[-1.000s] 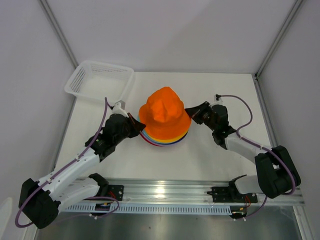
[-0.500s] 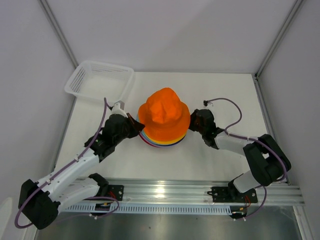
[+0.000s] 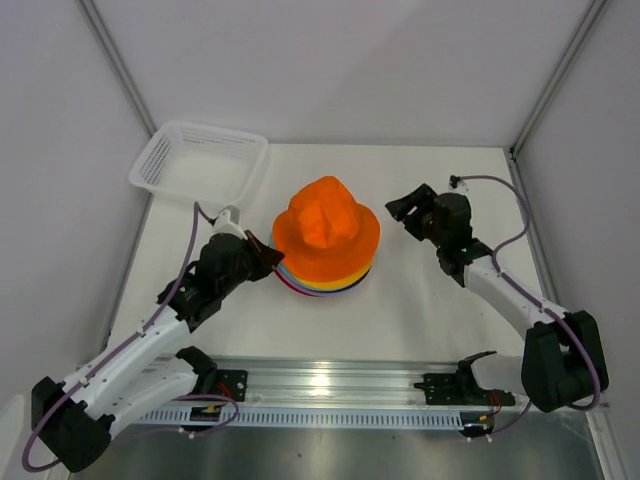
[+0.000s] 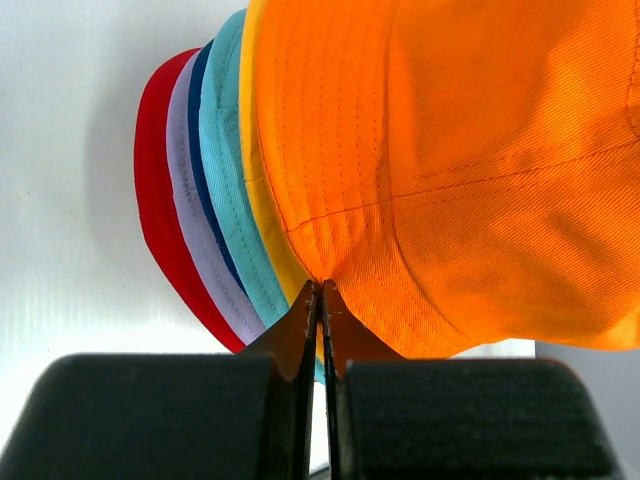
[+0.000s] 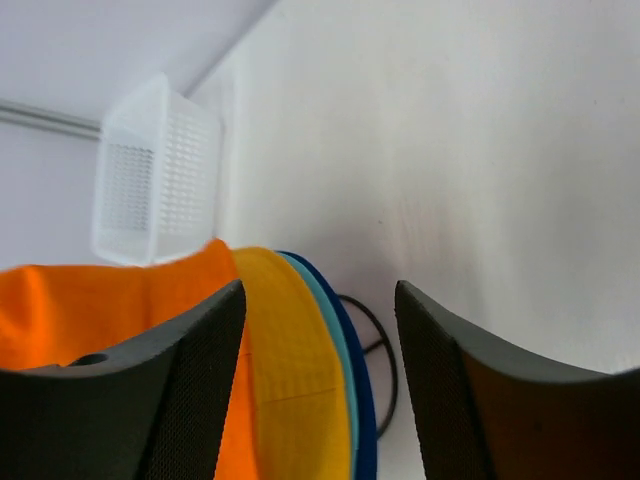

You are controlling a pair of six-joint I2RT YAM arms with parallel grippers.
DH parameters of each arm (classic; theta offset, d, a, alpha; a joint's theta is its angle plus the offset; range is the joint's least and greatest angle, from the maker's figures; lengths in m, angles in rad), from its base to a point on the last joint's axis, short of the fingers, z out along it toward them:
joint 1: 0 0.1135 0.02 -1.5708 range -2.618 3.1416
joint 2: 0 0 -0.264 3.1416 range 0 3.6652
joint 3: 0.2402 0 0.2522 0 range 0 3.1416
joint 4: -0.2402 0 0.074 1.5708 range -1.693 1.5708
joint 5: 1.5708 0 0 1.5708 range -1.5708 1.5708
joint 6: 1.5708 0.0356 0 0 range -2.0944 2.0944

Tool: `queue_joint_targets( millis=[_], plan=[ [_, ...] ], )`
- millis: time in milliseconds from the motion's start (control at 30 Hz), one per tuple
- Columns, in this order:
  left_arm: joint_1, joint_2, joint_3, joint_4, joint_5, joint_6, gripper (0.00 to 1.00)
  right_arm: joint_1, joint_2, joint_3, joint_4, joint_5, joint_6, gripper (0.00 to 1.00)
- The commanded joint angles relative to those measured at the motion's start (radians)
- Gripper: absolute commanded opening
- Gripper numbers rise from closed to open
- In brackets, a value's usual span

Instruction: Stack the hats

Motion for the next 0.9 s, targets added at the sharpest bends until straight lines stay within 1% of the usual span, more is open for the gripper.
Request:
queue_joint_targets(
  millis=[0, 33, 67, 100, 133, 167, 233, 267, 433, 567, 700, 800, 867],
  plan=[
    [-0.010, -0.021, -0.006, -0.016, -0.012, -0.027, 0.01, -0.025, -0.073, -0.023, 0.042, -0.089, 0.091, 0.67],
    [-0.013, -0.021, -0.007, -0.013, -0.007, -0.027, 0.01, -0.024, -0.080, -0.040, 0.075, -0.121, 0.117, 0.68],
    [-0.016, -0.020, -0.007, -0.010, -0.007, -0.028, 0.01, -0.021, -0.081, -0.081, 0.151, -0.138, 0.148, 0.69],
    [-0.022, -0.020, -0.007, -0.007, -0.007, -0.030, 0.01, -0.005, -0.083, -0.104, 0.190, -0.149, 0.206, 0.69],
    [-0.026, -0.015, -0.006, -0.004, -0.007, -0.028, 0.01, 0.005, -0.084, -0.127, 0.228, -0.141, 0.233, 0.69],
    [-0.029, -0.012, -0.007, -0.002, -0.009, -0.030, 0.01, 0.019, -0.084, -0.171, 0.306, -0.129, 0.255, 0.68],
    [-0.038, -0.008, -0.002, -0.002, -0.010, -0.034, 0.01, 0.056, -0.081, -0.207, 0.366, -0.094, 0.306, 0.68],
    [-0.041, -0.008, -0.004, -0.001, -0.012, -0.034, 0.01, 0.065, -0.078, -0.221, 0.424, -0.086, 0.319, 0.68],
    [-0.053, -0.012, -0.001, -0.002, -0.024, -0.037, 0.01, 0.093, -0.070, -0.253, 0.454, -0.044, 0.352, 0.66],
    [-0.061, -0.009, -0.007, -0.001, -0.027, -0.041, 0.01, 0.096, -0.081, -0.282, 0.532, -0.029, 0.378, 0.65],
    [-0.067, 0.001, -0.007, 0.007, -0.027, -0.044, 0.01, 0.110, -0.066, -0.279, 0.563, -0.014, 0.393, 0.63],
    [-0.069, 0.003, -0.001, 0.010, -0.032, -0.042, 0.01, 0.119, -0.034, -0.270, 0.578, -0.027, 0.409, 0.59],
    [-0.070, 0.002, 0.004, 0.012, -0.038, -0.041, 0.01, 0.121, -0.017, -0.271, 0.595, -0.034, 0.428, 0.49]
  ],
)
